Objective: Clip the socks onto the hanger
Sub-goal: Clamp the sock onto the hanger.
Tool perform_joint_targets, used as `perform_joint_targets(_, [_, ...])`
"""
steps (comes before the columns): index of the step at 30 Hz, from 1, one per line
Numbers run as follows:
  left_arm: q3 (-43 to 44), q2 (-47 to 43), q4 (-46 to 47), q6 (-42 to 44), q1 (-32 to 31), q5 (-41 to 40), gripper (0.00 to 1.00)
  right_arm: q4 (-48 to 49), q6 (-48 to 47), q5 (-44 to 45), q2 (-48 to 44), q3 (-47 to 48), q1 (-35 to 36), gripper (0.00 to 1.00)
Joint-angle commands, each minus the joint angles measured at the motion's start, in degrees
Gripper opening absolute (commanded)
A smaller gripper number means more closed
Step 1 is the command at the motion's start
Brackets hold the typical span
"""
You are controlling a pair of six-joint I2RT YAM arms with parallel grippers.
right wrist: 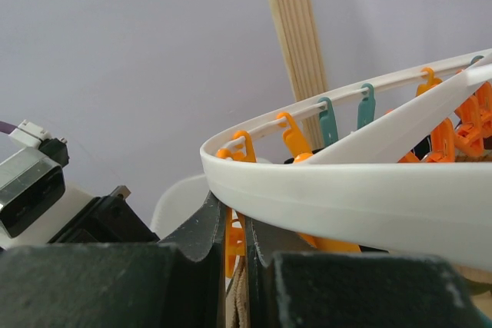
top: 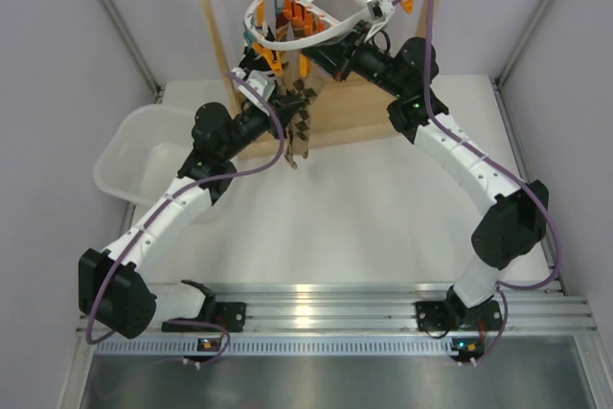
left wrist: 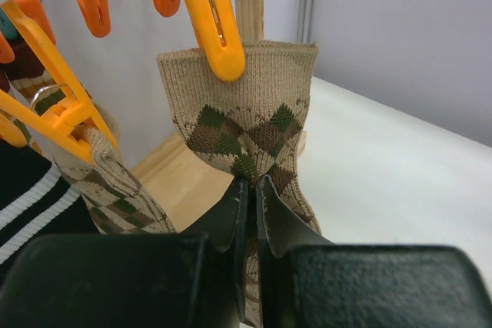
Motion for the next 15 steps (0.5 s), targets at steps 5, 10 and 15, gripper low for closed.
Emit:
perform_joint_targets(5, [1.5, 1.21, 6.01, -1.69, -0.32, -0.52, 0.0, 2.69, 0.71, 4.42, -2.07, 0.36, -1.37, 0.02])
perform_joint_targets(10, [2.29, 1.38, 6.27, -1.78, -0.32, -1.05, 0.0, 2.34, 0.89, 3.98, -2.16, 0.36, -1.55, 0.23])
perform_joint_targets(15, [2.82, 1.38, 7.15, -1.69, -0.32, -1.31, 0.0, 2.43, 0.89, 4.15, -2.33, -0.08, -1.64, 0.05])
